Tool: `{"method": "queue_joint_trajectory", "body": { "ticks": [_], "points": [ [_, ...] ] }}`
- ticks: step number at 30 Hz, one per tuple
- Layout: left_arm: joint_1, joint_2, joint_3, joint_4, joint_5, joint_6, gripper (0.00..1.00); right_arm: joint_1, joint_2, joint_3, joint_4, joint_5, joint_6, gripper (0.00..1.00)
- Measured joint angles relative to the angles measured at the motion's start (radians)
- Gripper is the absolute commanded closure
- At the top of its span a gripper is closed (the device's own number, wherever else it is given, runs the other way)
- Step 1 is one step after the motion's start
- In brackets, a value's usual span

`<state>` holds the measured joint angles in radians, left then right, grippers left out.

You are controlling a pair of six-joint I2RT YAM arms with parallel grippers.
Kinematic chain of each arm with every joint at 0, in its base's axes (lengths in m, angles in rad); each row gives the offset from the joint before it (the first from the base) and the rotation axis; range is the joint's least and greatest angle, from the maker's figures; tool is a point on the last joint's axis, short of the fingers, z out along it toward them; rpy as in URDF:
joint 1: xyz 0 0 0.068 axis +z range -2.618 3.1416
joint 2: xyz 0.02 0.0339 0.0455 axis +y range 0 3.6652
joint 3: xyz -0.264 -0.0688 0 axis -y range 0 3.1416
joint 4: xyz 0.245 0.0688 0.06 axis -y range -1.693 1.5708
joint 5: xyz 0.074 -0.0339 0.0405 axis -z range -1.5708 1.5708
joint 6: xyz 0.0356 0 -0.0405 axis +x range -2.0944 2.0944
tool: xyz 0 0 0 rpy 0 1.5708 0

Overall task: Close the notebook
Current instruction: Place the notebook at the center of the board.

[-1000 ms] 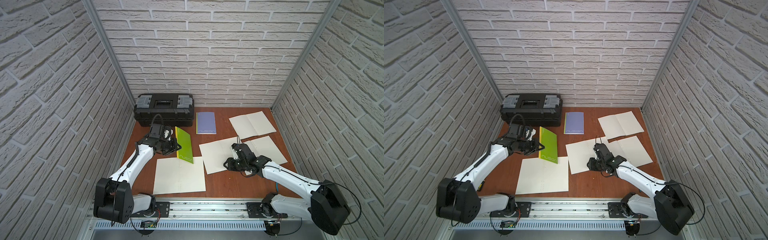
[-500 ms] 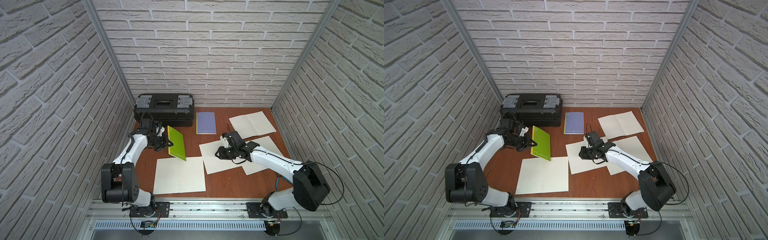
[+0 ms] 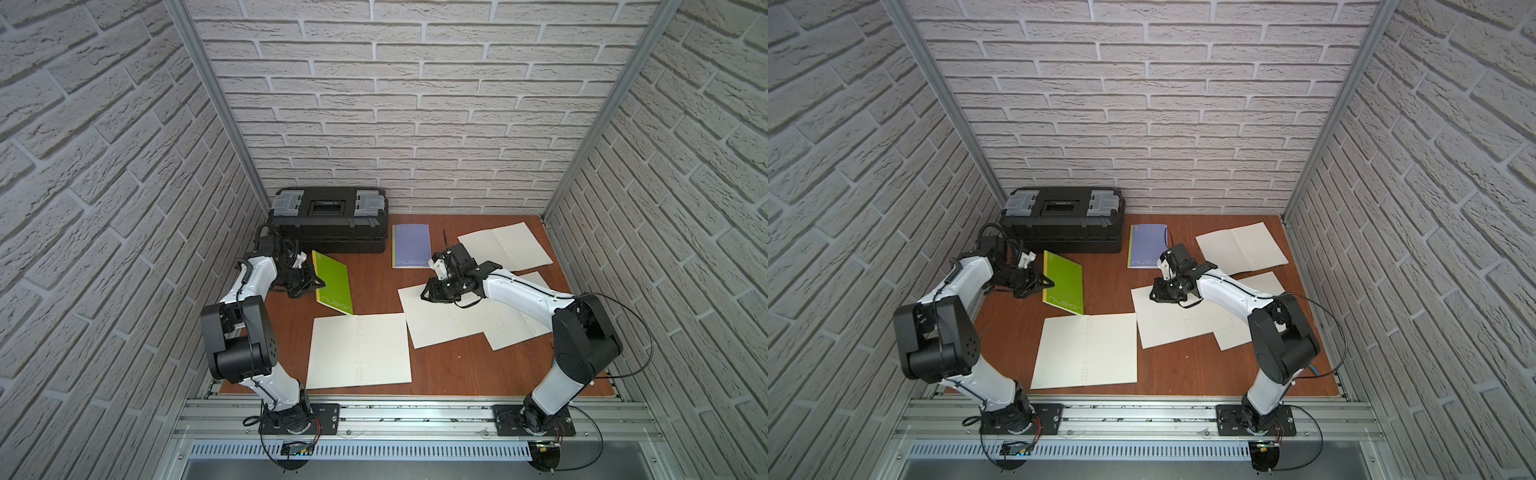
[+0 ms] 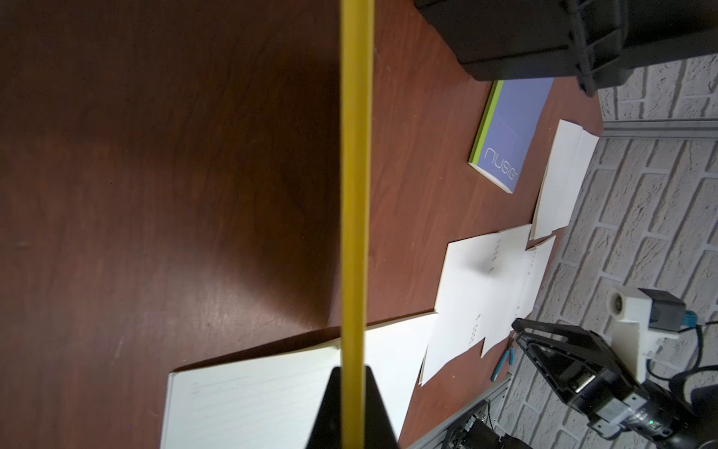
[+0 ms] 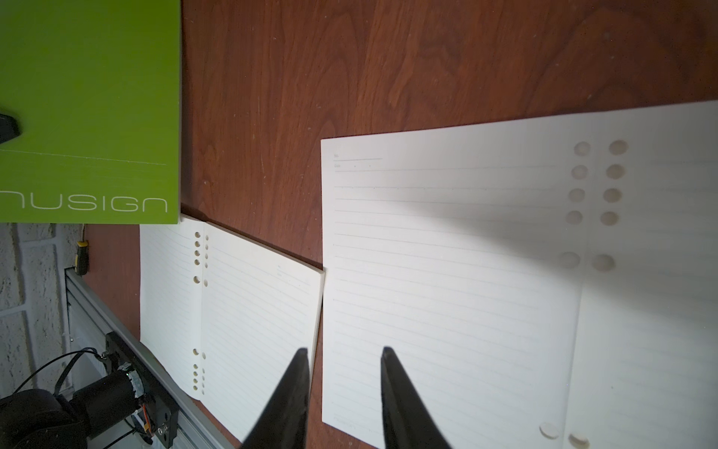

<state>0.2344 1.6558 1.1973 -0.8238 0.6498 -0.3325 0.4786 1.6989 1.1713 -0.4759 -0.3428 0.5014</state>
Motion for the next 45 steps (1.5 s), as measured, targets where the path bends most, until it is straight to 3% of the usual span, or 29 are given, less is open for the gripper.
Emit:
{"method": "queue_joint_trajectory", "body": {
  "ticks": [8,23,34,41,45],
  "points": [
    [0.090,0.083,0.064,-0.060,-0.023,0.052,1.00,-0.023,0.016,0.048,-0.042,-0.022,-0.039,0.68],
    [0.101,0.186,0.208,-0.180,-0.241,0.166,1.00,-0.030,0.019,0.045,-0.044,-0.024,-0.041,0.68],
    [0.107,0.278,0.290,-0.225,-0.301,0.218,1.00,-0.030,0.019,0.022,-0.045,-0.024,-0.039,0.68],
    [0.114,0.283,0.309,-0.232,-0.317,0.236,0.77,-0.030,0.016,0.006,-0.043,-0.021,-0.034,0.68],
    [0.114,0.283,0.309,-0.231,-0.344,0.232,0.72,-0.030,0.006,-0.005,-0.043,-0.021,-0.026,0.68]
  ]
}}
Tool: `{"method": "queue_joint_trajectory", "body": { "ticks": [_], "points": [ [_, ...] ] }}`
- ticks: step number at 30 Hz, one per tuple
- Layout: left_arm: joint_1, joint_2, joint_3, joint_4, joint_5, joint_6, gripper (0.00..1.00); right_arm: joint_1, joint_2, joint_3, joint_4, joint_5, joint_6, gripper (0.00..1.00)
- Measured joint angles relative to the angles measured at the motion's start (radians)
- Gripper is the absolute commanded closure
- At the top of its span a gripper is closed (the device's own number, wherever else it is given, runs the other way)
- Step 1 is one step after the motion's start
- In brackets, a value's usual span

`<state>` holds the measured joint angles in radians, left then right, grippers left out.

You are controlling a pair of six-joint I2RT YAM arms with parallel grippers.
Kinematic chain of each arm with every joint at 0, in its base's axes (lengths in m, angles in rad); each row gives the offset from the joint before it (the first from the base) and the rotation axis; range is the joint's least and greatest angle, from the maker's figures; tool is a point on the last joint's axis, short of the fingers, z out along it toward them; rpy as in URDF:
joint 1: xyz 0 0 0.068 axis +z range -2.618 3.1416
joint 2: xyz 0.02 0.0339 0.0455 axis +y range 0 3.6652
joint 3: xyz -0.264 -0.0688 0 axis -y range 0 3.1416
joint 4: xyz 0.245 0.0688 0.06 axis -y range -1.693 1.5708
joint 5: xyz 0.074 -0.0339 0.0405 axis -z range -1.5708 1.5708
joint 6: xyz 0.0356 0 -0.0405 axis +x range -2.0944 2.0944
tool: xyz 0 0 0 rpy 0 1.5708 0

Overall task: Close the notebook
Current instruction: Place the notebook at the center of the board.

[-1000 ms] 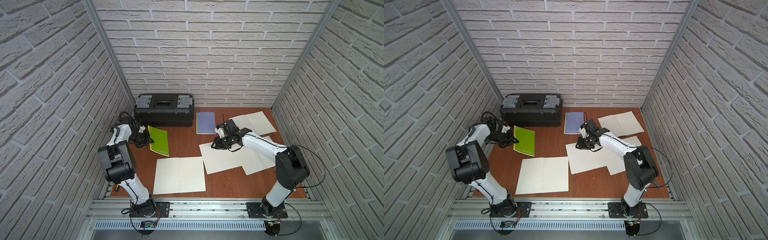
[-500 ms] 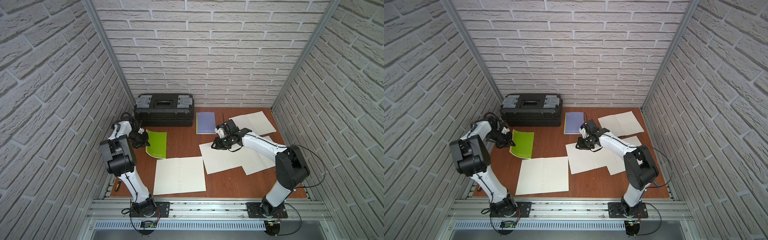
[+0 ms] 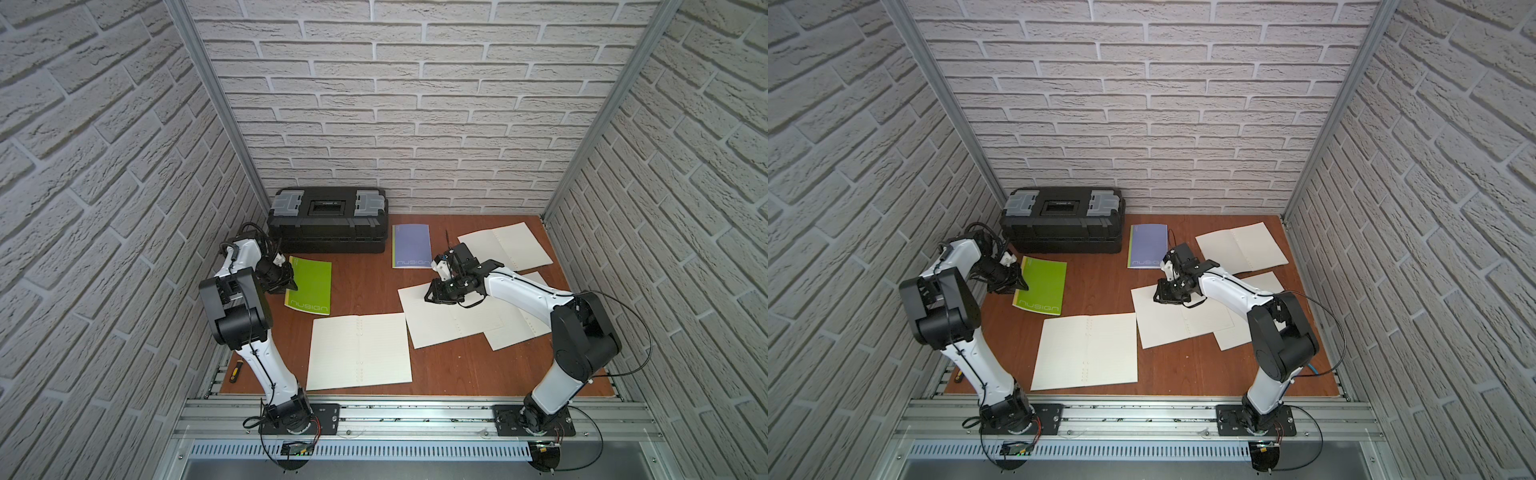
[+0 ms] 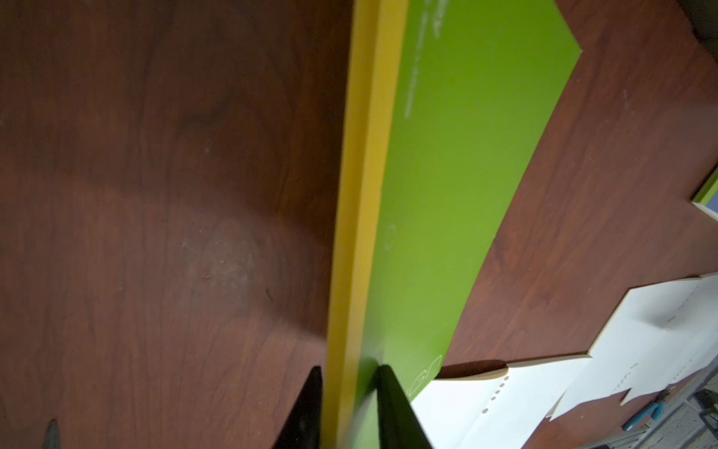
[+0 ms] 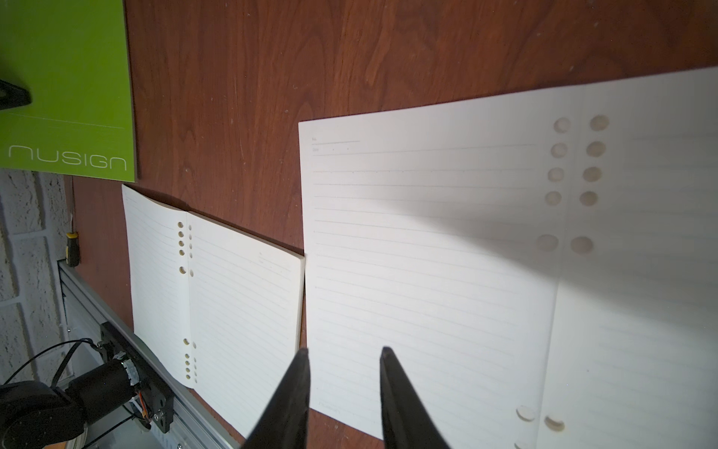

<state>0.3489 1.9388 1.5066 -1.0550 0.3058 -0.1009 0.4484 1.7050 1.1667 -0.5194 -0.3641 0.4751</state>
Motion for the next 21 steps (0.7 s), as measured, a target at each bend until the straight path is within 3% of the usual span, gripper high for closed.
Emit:
{"method": "queue_joint_trajectory", "body": {
  "ticks": [12,21],
  "points": [
    [0.051,-0.013,0.013,0.008,-0.087,-0.030,0.69,0.000,-0.021,-0.017,0.007,0.000,0.010,0.68],
    [0.051,-0.098,0.008,0.016,-0.106,-0.068,0.68,0.000,-0.034,-0.047,0.019,-0.004,0.015,0.68]
  ]
}}
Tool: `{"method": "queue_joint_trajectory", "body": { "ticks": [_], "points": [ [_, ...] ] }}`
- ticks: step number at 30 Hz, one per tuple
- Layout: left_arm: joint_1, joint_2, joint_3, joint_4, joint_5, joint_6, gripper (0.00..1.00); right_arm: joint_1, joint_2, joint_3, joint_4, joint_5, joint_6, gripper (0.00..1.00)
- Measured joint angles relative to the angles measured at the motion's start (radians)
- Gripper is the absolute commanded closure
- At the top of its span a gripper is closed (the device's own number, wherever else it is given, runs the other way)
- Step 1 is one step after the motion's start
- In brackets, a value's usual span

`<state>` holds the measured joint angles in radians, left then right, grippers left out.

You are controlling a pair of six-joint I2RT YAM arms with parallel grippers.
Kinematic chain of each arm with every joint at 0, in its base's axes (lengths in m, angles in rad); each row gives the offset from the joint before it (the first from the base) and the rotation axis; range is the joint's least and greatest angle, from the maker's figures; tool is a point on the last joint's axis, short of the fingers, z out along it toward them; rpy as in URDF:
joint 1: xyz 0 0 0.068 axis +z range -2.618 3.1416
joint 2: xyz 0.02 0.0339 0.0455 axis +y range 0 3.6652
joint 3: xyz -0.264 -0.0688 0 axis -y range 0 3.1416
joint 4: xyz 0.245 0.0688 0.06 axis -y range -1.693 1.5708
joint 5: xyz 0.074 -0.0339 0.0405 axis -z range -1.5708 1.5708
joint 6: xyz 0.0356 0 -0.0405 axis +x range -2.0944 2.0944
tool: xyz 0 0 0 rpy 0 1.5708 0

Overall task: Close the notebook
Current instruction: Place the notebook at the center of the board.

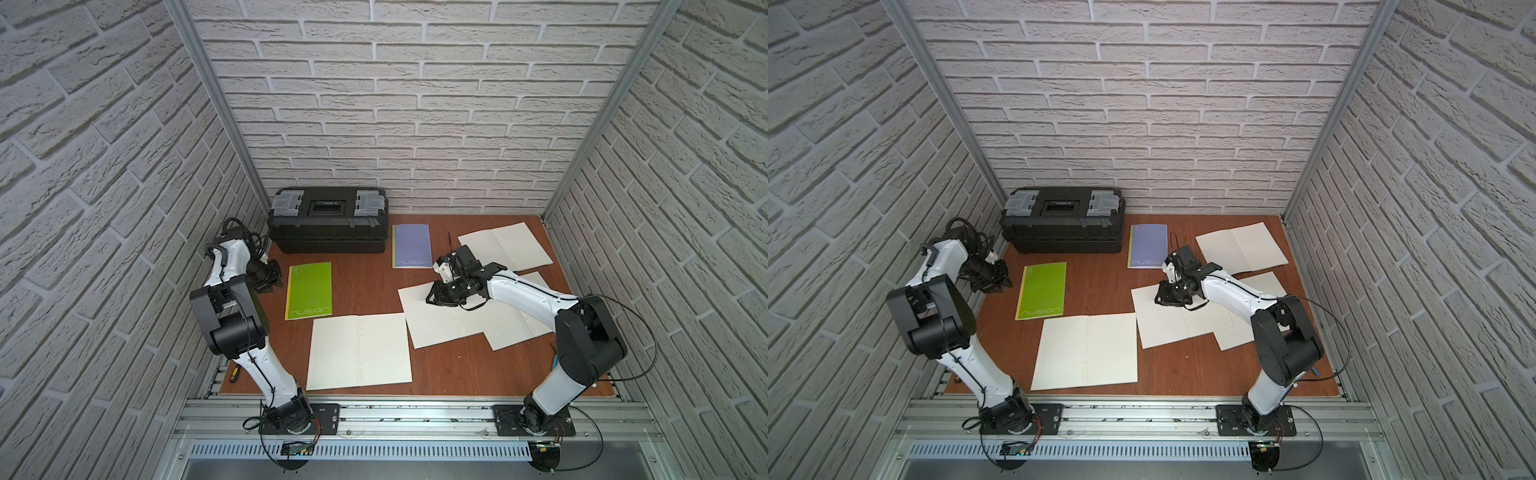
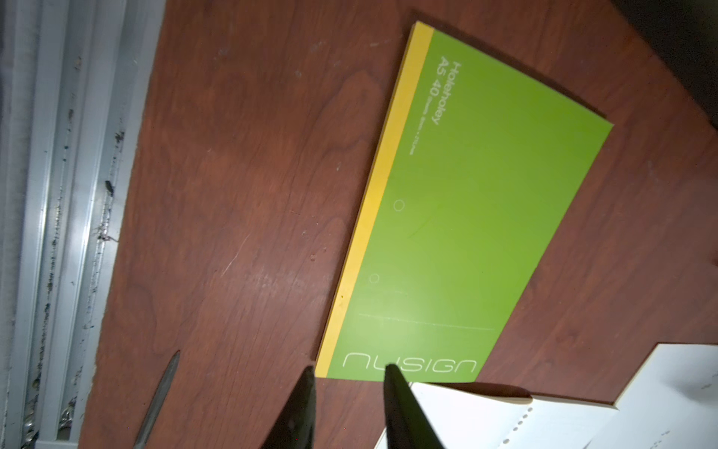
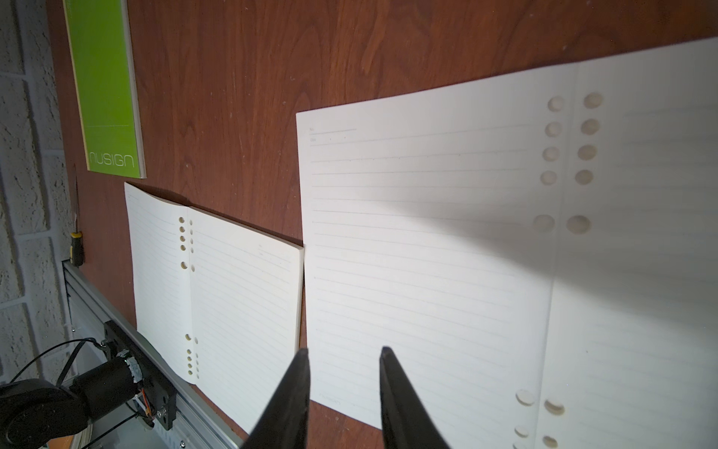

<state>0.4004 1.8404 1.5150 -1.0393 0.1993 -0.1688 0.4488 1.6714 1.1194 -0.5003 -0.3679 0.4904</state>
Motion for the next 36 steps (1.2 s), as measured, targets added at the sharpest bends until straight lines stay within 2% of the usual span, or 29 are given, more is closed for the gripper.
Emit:
{"method": "queue_joint_trajectory", "body": {
  "ticks": [4,7,20,29,36],
  "points": [
    [-0.037,-0.095,-0.043,0.019,-0.005,-0.037,0.69,0.005,-0.003,-0.019,0.013,-0.005,0.003,0.68],
    [-0.115,-0.175,-0.093,0.026,-0.015,-0.068,0.69,0.011,-0.010,-0.043,0.027,-0.003,0.011,0.68],
    [-0.566,-0.402,-0.308,0.067,-0.048,-0.209,0.69,0.026,-0.054,-0.148,0.043,0.105,0.030,0.68],
    [-0.901,-0.370,-0.393,0.155,-0.072,-0.298,0.70,0.026,-0.055,-0.174,0.045,0.195,0.037,0.68],
    [-1.012,-0.217,-0.394,0.233,-0.077,-0.325,0.71,0.026,-0.026,-0.173,0.043,0.238,0.037,0.69]
  ]
}}
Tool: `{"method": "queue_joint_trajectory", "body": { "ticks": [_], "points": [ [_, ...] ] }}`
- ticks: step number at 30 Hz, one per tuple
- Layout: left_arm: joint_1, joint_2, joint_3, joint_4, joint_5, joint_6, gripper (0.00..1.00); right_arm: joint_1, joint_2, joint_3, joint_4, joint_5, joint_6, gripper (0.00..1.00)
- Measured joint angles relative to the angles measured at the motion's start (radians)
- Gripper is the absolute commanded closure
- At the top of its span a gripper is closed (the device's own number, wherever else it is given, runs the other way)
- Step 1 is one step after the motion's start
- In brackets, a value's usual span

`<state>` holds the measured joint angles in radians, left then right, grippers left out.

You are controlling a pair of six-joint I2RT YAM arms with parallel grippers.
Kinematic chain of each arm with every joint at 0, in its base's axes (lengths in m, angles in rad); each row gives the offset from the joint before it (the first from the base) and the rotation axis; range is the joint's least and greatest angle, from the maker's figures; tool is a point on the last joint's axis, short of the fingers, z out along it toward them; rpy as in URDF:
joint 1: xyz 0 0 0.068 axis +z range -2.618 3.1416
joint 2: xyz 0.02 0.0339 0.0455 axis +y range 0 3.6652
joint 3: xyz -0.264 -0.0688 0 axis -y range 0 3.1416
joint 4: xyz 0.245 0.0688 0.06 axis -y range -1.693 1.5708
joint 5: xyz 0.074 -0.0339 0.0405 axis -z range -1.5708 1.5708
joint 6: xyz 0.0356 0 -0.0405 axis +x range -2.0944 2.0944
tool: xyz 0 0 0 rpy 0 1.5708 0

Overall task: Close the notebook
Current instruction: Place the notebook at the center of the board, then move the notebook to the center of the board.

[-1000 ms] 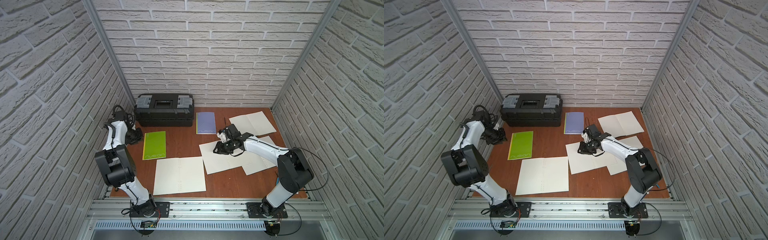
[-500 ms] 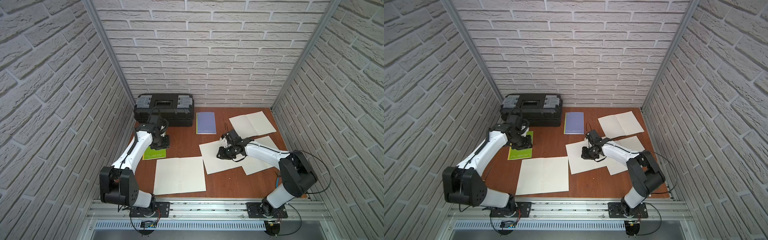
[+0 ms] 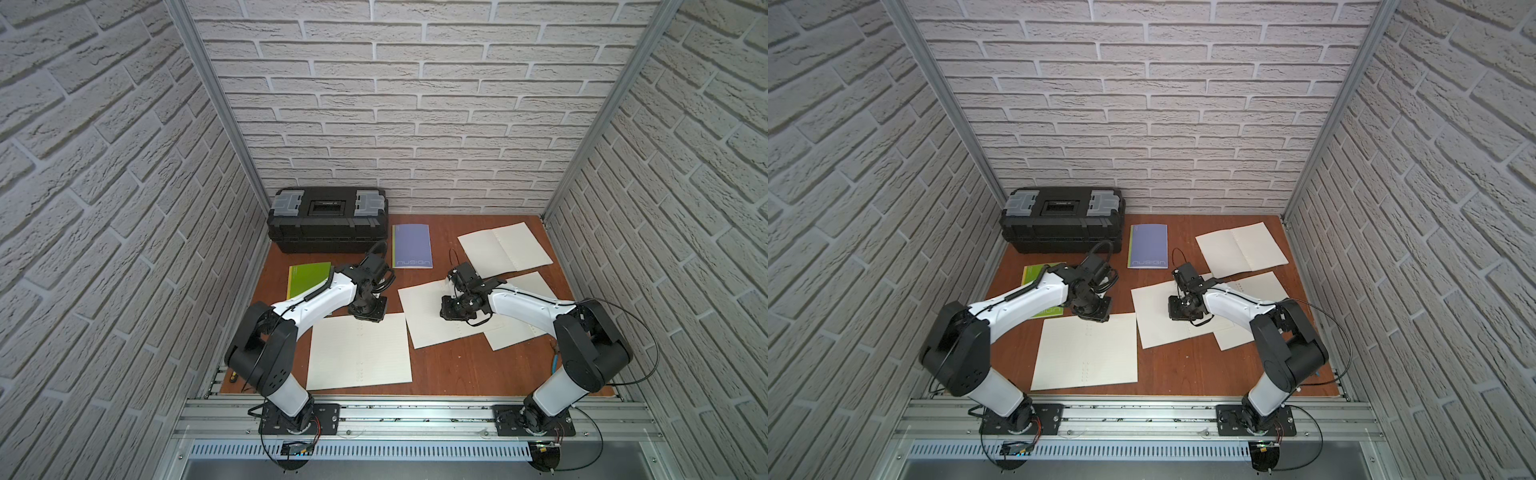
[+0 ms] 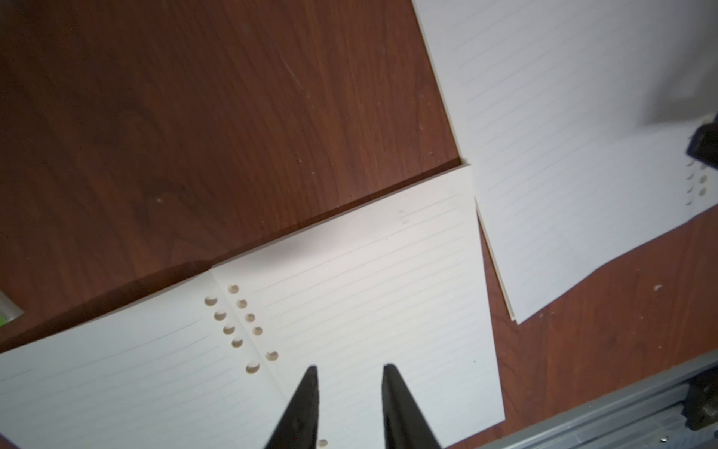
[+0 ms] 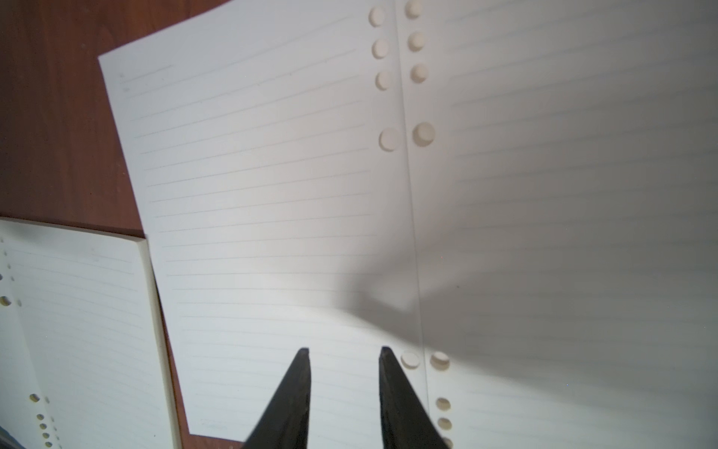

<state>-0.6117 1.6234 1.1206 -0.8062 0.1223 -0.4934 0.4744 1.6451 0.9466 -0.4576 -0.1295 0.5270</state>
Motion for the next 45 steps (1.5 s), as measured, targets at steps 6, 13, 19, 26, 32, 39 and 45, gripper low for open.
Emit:
{"method": "queue_joint_trajectory", "body": {
  "ticks": [6,13,19,26,32,39,45],
  "points": [
    [-0.033,0.109,0.000,0.038,0.003,-0.001,0.72,0.000,0.059,0.027,-0.010,0.013,0.000,0.70],
    [-0.045,0.170,0.006,0.074,0.016,-0.003,0.72,-0.004,0.103,0.075,-0.025,0.021,0.000,0.71],
    [-0.050,0.192,0.031,0.074,0.026,-0.006,0.72,-0.018,0.115,0.089,-0.032,0.015,0.000,0.71],
    [-0.051,0.232,0.077,0.075,0.053,-0.006,0.73,-0.050,0.124,0.098,-0.032,0.016,-0.005,0.71],
    [-0.051,0.263,0.118,0.074,0.070,-0.005,0.73,-0.059,0.124,0.098,-0.029,0.001,-0.021,0.71],
    [-0.051,0.270,0.130,0.095,0.086,-0.005,0.71,-0.053,0.065,0.048,-0.007,-0.013,-0.034,0.67],
    [-0.052,0.208,0.082,0.143,0.080,-0.012,0.68,-0.021,-0.033,0.017,-0.001,-0.020,-0.033,0.62]
  ]
}}
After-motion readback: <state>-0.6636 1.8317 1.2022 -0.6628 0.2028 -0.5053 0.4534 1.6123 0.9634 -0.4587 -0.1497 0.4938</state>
